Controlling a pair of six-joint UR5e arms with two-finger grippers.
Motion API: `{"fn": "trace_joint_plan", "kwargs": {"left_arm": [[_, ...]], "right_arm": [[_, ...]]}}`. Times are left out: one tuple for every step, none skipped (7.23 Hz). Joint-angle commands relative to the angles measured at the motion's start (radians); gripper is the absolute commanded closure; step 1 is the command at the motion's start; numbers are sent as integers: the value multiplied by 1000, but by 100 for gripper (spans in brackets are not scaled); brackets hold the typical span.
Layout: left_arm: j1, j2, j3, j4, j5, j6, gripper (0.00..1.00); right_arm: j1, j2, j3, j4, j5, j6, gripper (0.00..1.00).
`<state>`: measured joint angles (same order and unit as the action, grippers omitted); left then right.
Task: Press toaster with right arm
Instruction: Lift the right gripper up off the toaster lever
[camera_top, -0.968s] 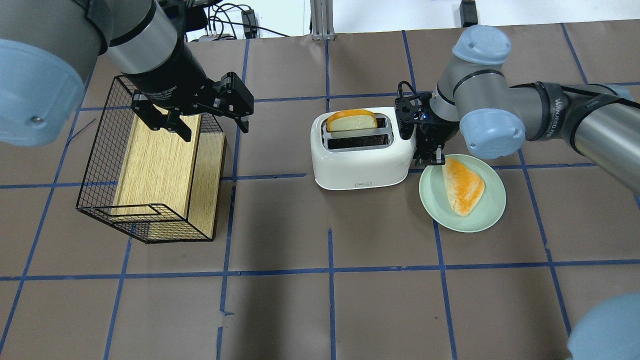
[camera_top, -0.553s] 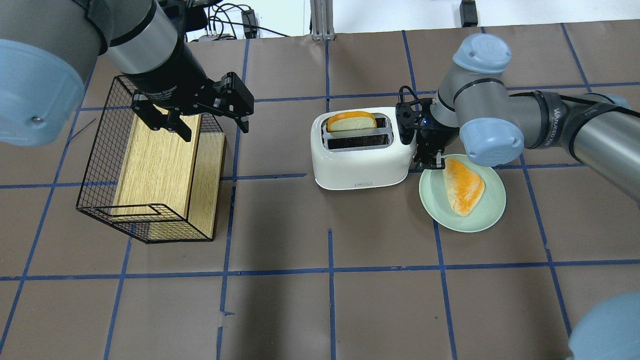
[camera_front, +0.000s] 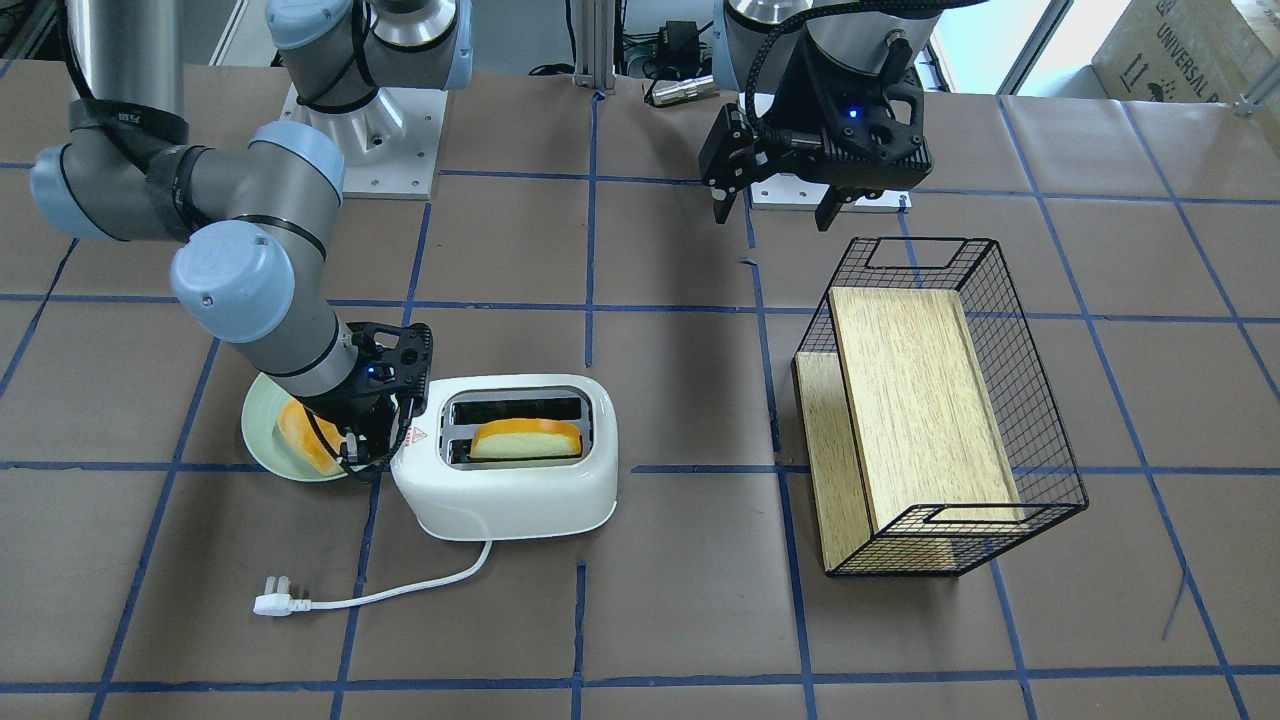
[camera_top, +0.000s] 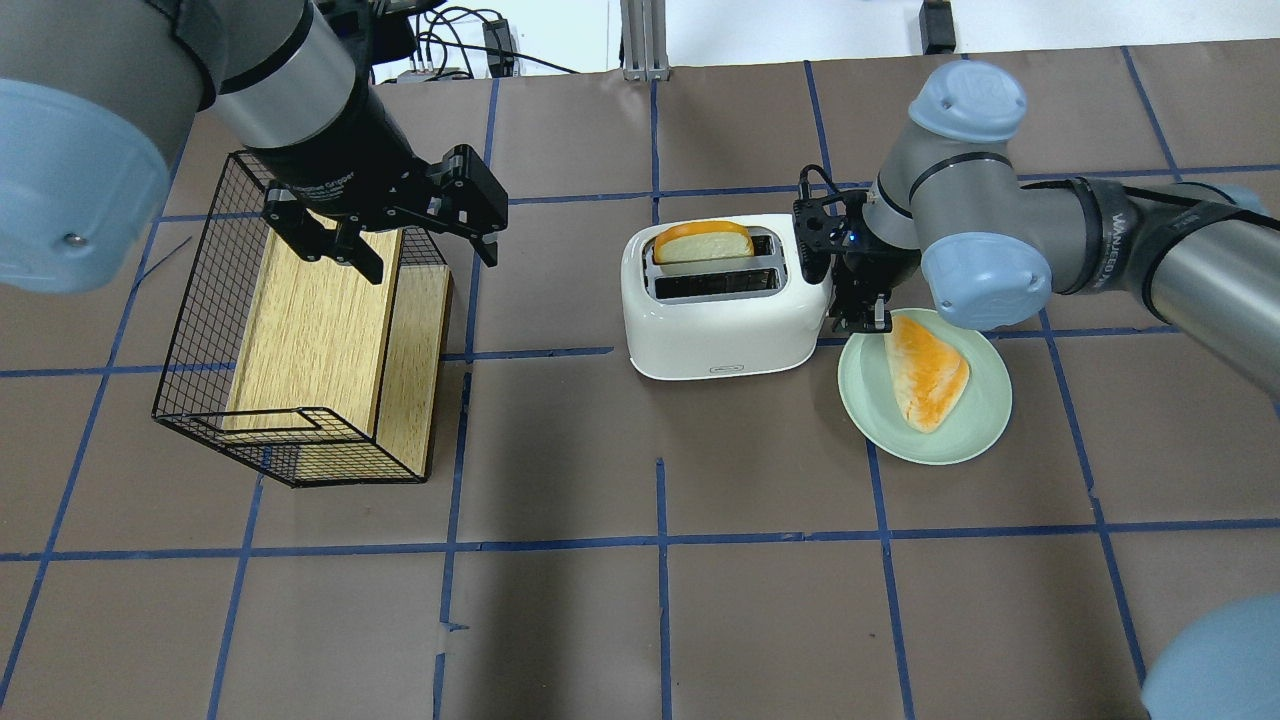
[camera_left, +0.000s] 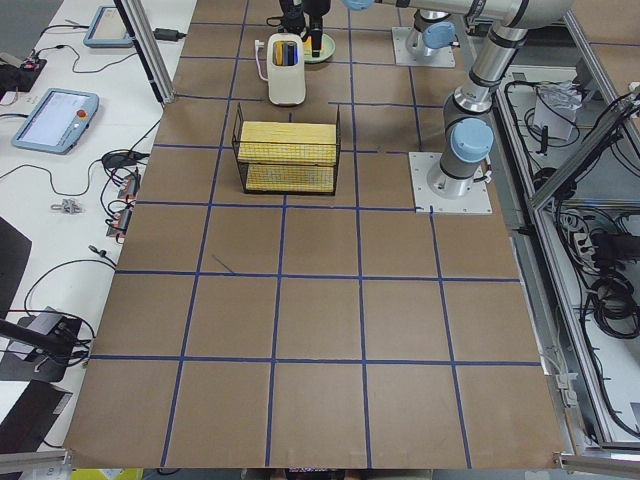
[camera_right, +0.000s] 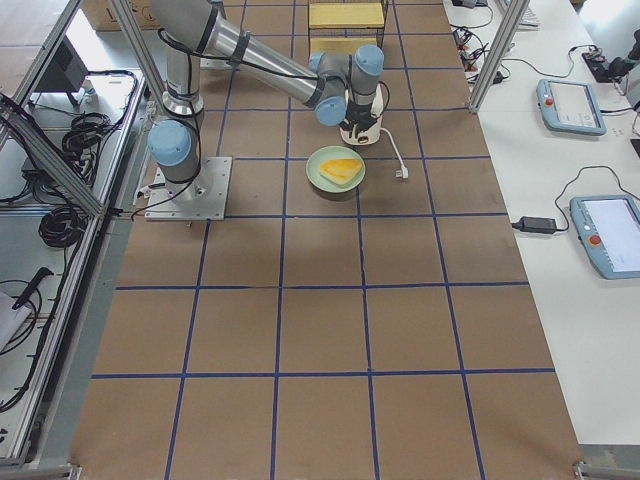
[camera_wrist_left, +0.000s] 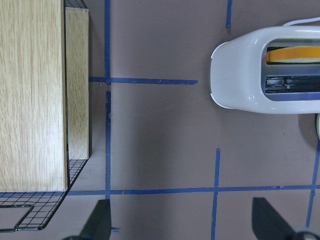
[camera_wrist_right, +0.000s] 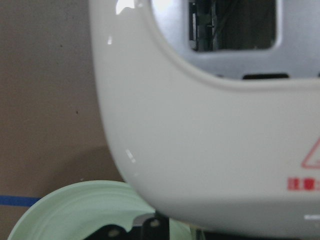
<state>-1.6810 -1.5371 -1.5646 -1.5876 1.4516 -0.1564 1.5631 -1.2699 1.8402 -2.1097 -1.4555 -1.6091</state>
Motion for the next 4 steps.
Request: {"fn": "trace_joint_plan", "kwargs": {"left_arm": [[0,0,0,0,1,0,0],[0,0,0,0,0,0,0],[0,0,1,0,0,0,0],[1,0,0,0,0,0,0]], "right_arm": [[0,-60,-25,49,-11,50,70],[2,-115,-25,91,-11,84,52],[0,-164,-30,144,-11,119,36],[2,-231,-32,231,-11,179,16]]}}
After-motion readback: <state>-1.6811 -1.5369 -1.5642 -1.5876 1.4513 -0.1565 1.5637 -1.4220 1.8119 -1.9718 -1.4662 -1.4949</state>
